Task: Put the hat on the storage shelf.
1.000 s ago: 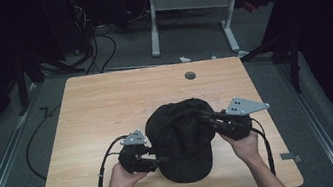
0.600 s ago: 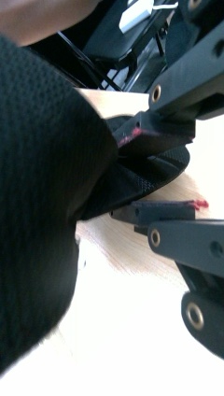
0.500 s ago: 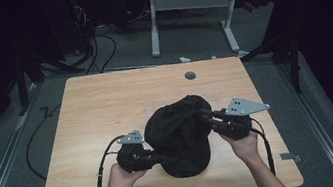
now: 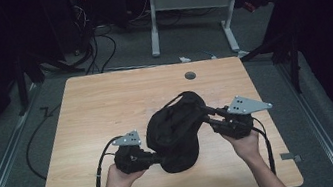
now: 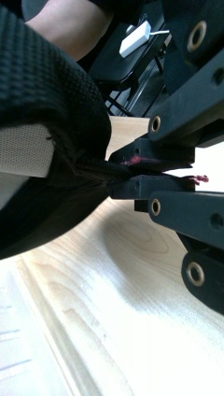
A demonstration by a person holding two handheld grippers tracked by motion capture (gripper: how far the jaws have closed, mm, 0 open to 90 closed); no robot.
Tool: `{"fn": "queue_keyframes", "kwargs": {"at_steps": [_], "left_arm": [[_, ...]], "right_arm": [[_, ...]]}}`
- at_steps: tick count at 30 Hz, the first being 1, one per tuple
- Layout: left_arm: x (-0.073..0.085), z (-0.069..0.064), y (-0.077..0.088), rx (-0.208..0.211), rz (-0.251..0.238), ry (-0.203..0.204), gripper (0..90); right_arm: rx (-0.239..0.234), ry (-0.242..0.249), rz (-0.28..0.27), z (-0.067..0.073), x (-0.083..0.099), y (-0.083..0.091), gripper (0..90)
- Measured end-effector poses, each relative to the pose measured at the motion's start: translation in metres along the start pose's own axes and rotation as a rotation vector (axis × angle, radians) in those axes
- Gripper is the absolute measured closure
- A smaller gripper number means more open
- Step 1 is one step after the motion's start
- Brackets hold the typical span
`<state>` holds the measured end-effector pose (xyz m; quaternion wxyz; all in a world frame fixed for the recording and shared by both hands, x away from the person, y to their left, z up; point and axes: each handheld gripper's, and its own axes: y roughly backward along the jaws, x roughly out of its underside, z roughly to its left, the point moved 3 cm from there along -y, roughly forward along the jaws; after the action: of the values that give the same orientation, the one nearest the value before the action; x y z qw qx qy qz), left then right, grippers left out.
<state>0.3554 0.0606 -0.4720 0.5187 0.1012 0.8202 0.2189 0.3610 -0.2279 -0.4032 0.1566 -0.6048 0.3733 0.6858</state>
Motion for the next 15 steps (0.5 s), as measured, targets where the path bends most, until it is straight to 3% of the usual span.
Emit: {"fn": "queue_keyframes", "kwargs": {"at_steps": [9, 12, 15], "left_arm": [[0.0, 0.0, 0.004, -0.044, -0.017, -0.005, 86.3], [0.001, 0.001, 0.008, -0.061, -0.027, 0.003, 86.3], [0.001, 0.002, 0.011, -0.076, -0.045, 0.007, 86.2]], "right_arm": [[0.012, -0.028, -0.014, -0.004, 0.0, 0.005, 45.5], [0.02, -0.043, -0.029, -0.008, 0.001, 0.01, 42.5], [0.033, -0.054, -0.009, -0.011, 0.006, 0.013, 41.4]]}}
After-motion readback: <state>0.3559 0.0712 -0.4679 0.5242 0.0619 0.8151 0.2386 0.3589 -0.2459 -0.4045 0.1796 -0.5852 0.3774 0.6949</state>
